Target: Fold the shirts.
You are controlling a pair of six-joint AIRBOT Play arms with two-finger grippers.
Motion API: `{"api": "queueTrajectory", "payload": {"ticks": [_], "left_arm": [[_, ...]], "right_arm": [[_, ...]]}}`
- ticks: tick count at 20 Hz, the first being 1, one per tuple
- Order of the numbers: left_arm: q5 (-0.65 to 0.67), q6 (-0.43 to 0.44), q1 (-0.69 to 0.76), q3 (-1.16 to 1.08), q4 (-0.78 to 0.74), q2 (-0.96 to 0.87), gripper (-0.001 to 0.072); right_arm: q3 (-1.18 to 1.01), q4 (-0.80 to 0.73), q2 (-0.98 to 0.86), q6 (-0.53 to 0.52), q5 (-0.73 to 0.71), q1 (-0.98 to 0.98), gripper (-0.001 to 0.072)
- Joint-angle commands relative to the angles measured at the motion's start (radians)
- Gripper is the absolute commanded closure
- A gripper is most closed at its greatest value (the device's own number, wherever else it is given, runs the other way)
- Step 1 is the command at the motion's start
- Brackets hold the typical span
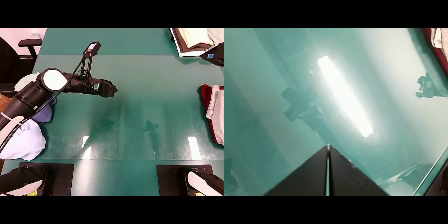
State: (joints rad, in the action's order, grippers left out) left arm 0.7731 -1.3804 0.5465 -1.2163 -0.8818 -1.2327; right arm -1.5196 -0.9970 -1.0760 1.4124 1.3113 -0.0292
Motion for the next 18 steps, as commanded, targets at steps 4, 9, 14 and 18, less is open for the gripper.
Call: {"api": "queueTrajectory", "payload": {"ticks": [4,9,14,18], "left_arm": [[0.0,0.0,0.0,-0.001,0.0,0.0,0.0684],[0.0,0.0,0.0,-0.001,0.0,0.0,0.0684],[-0.094,0.001,0.0,-0.001,0.02,-0.001,0.0682],[-0.153,-0.035,-0.111,-0.006,-0.221,0.002,0.0052]], "right_arm": [[0.0,0.001,0.001,0.0,0.0,0.002,0.069],[0.0,0.001,0.001,0.0,0.0,0.002,0.069],[0.0,0.001,0.001,0.0,0.001,0.003,0.069],[0.0,0.001,0.001,0.0,0.001,0.003,0.069]]}}
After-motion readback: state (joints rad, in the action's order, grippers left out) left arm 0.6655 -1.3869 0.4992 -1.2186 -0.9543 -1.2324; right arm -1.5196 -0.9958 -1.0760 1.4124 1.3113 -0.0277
